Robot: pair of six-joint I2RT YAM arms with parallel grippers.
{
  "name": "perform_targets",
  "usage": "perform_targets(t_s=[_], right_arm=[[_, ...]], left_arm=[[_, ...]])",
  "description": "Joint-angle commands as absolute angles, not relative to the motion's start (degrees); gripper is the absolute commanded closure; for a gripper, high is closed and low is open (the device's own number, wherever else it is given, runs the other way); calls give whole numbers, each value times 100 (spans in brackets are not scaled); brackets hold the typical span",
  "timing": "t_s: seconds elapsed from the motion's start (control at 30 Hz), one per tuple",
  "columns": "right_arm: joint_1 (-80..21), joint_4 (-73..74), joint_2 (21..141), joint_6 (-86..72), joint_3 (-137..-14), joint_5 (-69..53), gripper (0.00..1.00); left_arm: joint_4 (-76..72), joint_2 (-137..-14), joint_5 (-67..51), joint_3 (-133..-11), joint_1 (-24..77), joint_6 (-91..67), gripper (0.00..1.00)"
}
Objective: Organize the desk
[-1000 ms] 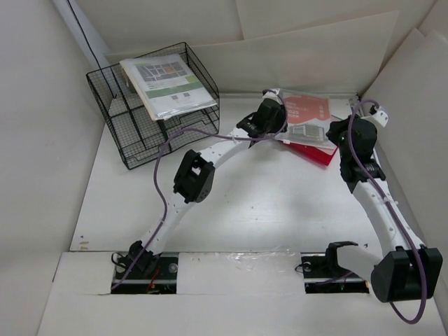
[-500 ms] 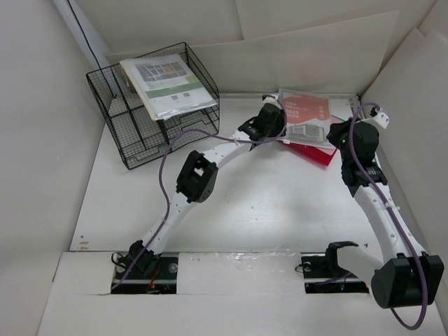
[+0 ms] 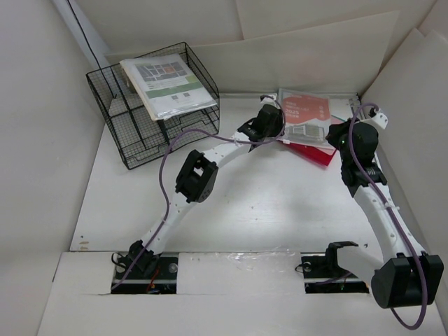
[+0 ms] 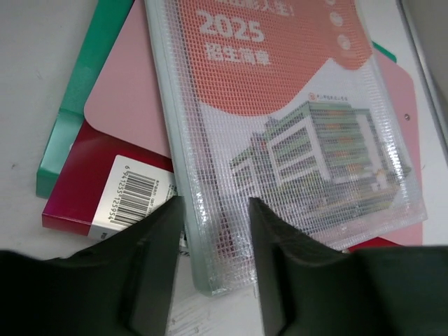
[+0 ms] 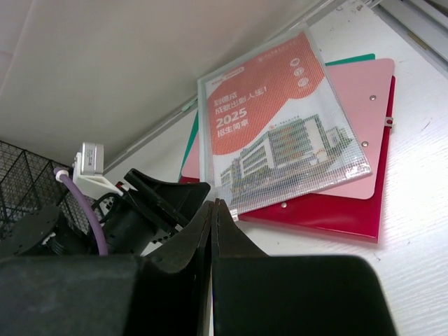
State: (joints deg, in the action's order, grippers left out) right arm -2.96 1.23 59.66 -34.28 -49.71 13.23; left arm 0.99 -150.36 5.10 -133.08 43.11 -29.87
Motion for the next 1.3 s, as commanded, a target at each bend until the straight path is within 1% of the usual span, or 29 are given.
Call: perform_targets(t_s=[0.0,0.1,0.13,0.2,0.23,0.43,0.63,0.87,1.0,1.03,1.13,1.27], right_arm=[[-255,-9,5872,-3349,-4966,1292,100],[-255,-9,5818,-3349,-4966,1239,100],[-255,-9,5818,-3349,-4966,1239,100],[-255,-9,5818,-3349,-4966,1239,100],[-255,-9,5818,-3349,-4966,1239,100],[-255,-9,5818,-3349,-4966,1239,100],[-308,-9,5958,-3349,-4966,1187,100],[-308,-132,6196,-3401,-4860,1187,100],[-308,-132,6249,-3454,-4860,1178,99],[-308,-132,6301,-3454,-4860,1178,97],[-360,-132,6241,-3454,-4860,1178,87],[-360,-132,6188,-3402,-4860,1178,86]], left_arm=[[124,-15047,431,-13493,4289,-3015,66],[18,-15108,378,-13412,4289,-3085,74],[18,-15108,378,-13412,4289,-3085,87],[-78,-15056,378,-13316,4289,-3085,97],[-79,-15003,378,-13176,4289,-3137,100],[-439,-14441,431,-12683,4289,-3085,100],[-492,-13914,431,-12121,4289,-3085,100],[-1141,-13115,431,-10576,4289,-3260,100],[-950,-13148,203,-10651,4289,-3322,100],[-862,-13201,115,-10826,4289,-3401,92],[-948,-13280,-78,-10828,4289,-3593,70],[-1212,-13280,-413,-10609,4289,-3823,67]])
